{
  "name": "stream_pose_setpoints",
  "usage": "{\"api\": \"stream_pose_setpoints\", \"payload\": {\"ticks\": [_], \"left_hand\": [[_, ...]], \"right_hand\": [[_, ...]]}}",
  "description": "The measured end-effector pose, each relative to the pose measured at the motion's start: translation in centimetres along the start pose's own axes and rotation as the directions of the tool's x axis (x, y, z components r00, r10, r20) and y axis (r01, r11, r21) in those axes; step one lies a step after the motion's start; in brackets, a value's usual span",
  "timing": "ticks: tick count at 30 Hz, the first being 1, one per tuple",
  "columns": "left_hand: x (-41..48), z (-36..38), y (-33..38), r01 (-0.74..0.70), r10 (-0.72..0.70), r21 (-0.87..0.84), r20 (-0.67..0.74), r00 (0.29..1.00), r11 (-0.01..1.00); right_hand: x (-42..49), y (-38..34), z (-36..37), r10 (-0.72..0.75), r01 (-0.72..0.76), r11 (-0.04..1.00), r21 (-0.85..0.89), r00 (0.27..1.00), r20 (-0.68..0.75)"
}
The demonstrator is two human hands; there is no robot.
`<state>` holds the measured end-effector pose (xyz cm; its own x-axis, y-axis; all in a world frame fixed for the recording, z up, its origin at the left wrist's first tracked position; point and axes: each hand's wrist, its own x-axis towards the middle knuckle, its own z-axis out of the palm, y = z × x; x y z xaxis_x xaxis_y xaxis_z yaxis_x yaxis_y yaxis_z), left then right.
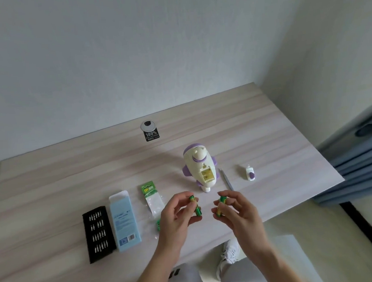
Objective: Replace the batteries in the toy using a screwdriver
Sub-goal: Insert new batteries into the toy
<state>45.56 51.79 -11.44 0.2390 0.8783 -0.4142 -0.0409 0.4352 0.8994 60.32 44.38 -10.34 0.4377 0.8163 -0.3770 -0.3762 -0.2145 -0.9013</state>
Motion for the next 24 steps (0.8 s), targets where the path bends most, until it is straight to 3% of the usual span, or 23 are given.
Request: {"api": "stream_pose_setpoints", "payload": {"ticks": [6,18,24], "left_hand": [[2.0,3.4,0.5,0.004,-0.004,-0.003,-0.04,0.999,1.0],[4.3,10.4,0.8,-0.047,0.001,-0.126,-0.341,0.94,0.991],[3.7,10.8,0.1,-0.097,0.074,-0.03,-0.441,0.894,0.995]], "right_hand": [[3.3,-1.8,-2.6,-0.022,0.026,0.997,-0.066,0.998,0.066],[12.6,-5.4,-7.5,0.069,0.001,0.977,-0.214,0.945,0.32],[14.0,-5.7,-7.3,0.129,-0.025,0.967,-0.253,0.905,0.406]]}}
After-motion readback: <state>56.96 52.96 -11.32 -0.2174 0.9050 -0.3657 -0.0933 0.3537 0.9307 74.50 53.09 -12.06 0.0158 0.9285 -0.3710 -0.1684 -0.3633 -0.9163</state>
